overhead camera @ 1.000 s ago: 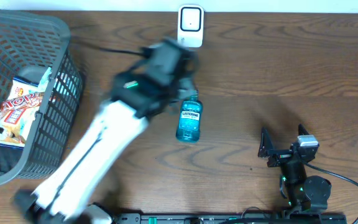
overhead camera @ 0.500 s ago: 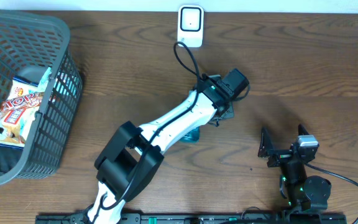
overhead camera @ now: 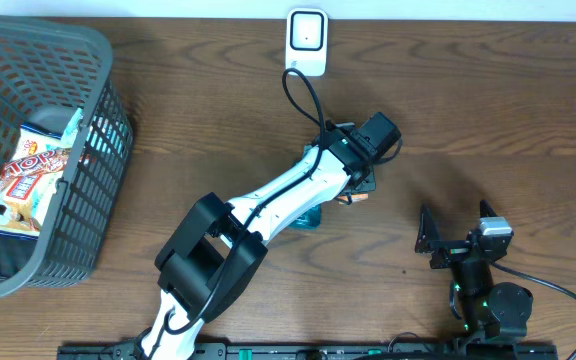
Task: Scan the item barcode
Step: 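Grasp the orange Kleenex pack with the left gripper, place it right of bottle, then reach the left gripper into the basket and grasp the red chocolate bar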
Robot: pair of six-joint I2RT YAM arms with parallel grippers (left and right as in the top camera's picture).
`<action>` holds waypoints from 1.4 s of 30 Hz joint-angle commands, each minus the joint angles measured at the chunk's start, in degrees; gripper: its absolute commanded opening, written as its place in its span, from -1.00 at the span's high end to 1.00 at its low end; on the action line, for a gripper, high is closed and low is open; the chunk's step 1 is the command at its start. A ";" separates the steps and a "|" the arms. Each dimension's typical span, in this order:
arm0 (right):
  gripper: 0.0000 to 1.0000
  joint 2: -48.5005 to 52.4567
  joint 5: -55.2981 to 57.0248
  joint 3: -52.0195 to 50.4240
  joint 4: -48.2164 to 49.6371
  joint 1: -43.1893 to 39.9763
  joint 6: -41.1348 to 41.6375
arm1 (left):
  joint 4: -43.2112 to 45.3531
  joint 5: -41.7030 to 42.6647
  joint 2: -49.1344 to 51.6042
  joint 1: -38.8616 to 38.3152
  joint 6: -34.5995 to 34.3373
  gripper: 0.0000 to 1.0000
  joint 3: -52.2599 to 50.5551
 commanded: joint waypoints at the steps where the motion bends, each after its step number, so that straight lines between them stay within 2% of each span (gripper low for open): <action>1: -0.99 -0.20 0.24 -0.04 -0.24 0.50 -0.52 | -0.83 -0.90 1.11 0.00 -0.15 0.23 -0.13; 7: -0.99 -0.20 0.24 -0.04 -0.24 0.50 -0.52 | -1.99 -0.94 0.57 0.39 0.52 0.21 0.07; 12: -0.99 -0.20 0.24 -0.04 -0.24 0.50 -0.52 | -8.96 -4.44 -3.87 2.47 8.52 0.00 3.61; 13: -0.99 -0.20 0.24 -0.04 -0.24 0.50 -0.52 | -13.35 -9.22 -6.69 3.48 10.21 -0.24 5.88; 15: -0.99 -0.20 0.24 -0.04 -0.24 0.50 -0.52 | -17.73 -15.30 -10.01 4.57 10.25 -0.42 8.48; 19: -0.98 -0.20 0.24 -0.04 -0.24 0.50 -0.52 | -24.09 -25.75 -18.16 7.17 10.25 -0.64 14.03; 22: -0.99 -0.20 0.24 -0.04 -0.24 0.50 -0.52 | -24.39 -32.63 -25.03 9.84 10.21 -0.70 15.98; 23: -0.98 -0.20 0.24 -0.04 -0.24 0.50 -0.52 | -23.76 -36.85 -29.35 12.26 10.16 -0.75 16.06; 25: -0.99 -0.20 0.24 -0.04 -0.24 0.50 -0.52 | -23.69 -40.17 -33.46 16.20 9.70 -0.79 16.06; 29: -0.99 -0.20 0.24 -0.04 -0.24 0.50 -0.52 | -25.99 -40.11 -38.95 27.85 6.36 -0.79 16.04; 31: -0.99 -0.20 0.24 -0.04 -0.24 0.50 -0.52 | -29.16 -40.02 -40.22 34.51 0.28 -0.82 16.02; 32: -0.99 -0.20 0.24 -0.04 -0.24 0.50 -0.52 | -32.89 -39.06 -40.52 41.05 -6.10 -0.92 16.02; 33: -0.99 -0.20 0.24 -0.04 -0.24 0.50 -0.55 | -34.75 -37.38 -40.44 44.92 -8.92 -0.96 16.00; 37: -0.98 -0.20 0.24 -0.04 -0.24 0.50 -0.52 | -36.50 -27.30 -38.62 57.35 -9.84 -0.99 14.69; 42: -0.98 -0.20 0.24 -0.04 -0.24 0.50 -0.52 | -35.63 -19.30 -33.64 66.95 -9.86 -0.98 14.08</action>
